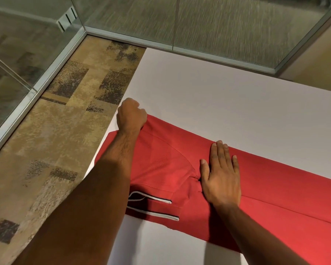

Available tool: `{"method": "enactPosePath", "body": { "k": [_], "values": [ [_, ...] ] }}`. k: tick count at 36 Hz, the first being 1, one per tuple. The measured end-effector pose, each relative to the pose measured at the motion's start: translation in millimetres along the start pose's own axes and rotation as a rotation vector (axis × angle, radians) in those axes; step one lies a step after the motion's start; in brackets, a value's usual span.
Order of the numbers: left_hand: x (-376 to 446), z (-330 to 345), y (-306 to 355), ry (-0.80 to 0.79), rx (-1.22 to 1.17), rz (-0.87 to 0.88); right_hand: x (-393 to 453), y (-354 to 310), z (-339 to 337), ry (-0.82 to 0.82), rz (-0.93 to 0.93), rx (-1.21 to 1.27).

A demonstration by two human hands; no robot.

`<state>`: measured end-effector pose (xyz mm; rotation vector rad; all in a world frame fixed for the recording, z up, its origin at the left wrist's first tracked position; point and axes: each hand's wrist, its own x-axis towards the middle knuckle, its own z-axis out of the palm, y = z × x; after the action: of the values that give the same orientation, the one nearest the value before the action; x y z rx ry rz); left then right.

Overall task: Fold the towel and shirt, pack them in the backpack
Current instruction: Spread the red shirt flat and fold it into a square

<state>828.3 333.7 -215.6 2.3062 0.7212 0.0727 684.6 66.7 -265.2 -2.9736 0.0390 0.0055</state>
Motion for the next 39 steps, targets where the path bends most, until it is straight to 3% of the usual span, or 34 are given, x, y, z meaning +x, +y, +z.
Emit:
{"method": "enactPosePath", "body": {
  "k": [7, 13, 16, 19, 23, 30, 39],
  "values": [
    [-10.6, 10.2, -8.8, 0.124, -0.004, 0.088, 0.0, 0.7, 0.3, -0.005, -0.003, -0.007],
    [-31.2, 7.0, -11.9, 0.138, 0.02, 0.336, -0.2, -0.2, -0.8, -0.003, -0.002, -0.003],
    [-62.8, -6.9, -11.2, -0.043, -0.086, 0.407, -1.0, 0.2, -1.1, 0.0, 0.0, -0.001],
    [-106.1, -17.8, -18.6, -0.402, -0.216, 0.417, -0.8, 0.0, -1.4, -0.008, 0.001, -0.001],
    [-148.7, -19.2, -43.5, -0.727, -0.156, 0.422, -0.7, 0.1, -1.3, -0.009, 0.0, -0.011],
    [-174.9, -32.9, -67.9, -0.703, 0.256, 0.674, -0.8, -0.3, -1.1, -0.002, -0.003, 0.0],
    [-168.0, -33.3, -70.0, -0.634, 0.199, 0.648, -0.8, -0.4, -1.5, 0.001, -0.003, -0.005]
  ]
}}
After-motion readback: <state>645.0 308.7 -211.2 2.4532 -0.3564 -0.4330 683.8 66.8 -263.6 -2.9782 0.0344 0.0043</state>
